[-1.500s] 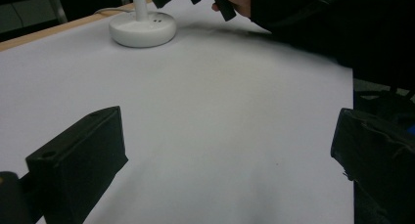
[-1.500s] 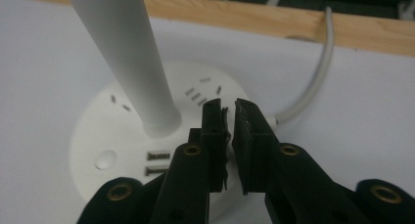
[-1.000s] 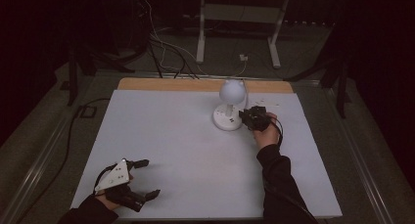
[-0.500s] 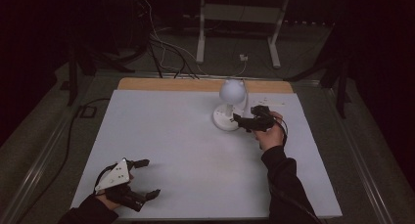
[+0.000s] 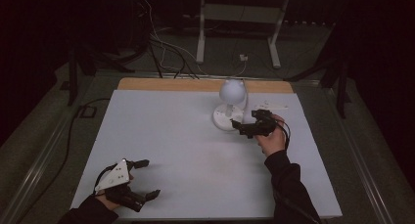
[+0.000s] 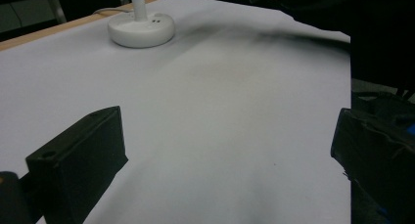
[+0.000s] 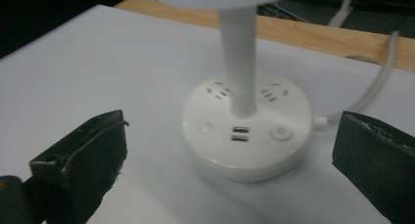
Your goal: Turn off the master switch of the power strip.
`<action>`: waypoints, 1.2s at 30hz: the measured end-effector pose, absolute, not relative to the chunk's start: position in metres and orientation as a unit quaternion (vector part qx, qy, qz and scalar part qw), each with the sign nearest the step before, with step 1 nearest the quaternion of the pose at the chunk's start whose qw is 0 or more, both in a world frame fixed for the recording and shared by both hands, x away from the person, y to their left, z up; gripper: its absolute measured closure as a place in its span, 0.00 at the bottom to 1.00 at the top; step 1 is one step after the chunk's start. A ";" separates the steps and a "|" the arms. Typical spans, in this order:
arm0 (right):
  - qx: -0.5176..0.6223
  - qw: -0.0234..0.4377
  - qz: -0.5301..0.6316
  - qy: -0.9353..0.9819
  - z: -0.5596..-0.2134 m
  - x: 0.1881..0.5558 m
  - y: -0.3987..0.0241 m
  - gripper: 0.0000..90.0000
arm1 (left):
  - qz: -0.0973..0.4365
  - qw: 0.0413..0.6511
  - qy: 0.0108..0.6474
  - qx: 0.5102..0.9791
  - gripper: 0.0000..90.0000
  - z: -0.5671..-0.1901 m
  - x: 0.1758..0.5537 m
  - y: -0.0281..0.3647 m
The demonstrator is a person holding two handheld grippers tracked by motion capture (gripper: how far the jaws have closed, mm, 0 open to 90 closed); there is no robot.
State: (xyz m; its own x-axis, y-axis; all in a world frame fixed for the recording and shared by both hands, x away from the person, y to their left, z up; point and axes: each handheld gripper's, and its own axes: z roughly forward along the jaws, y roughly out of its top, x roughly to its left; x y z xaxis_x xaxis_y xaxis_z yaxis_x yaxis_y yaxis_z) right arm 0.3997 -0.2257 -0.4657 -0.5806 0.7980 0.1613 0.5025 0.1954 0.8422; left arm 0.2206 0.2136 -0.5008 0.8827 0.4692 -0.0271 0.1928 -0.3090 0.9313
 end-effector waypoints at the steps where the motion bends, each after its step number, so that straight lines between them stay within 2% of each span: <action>1: 0.429 0.158 0.470 0.755 -0.464 0.398 -0.226 0.00 | 0.126 0.551 0.207 0.799 0.00 -0.501 0.221 0.214; 21: 0.389 0.153 0.501 0.758 -0.452 0.355 -0.230 0.00 | 0.126 0.551 0.207 0.799 0.00 -0.501 0.220 0.213; 36: 0.362 0.150 0.486 0.781 -0.467 0.312 -0.246 0.00 | 0.125 0.553 0.204 0.798 0.00 -0.500 0.220 0.213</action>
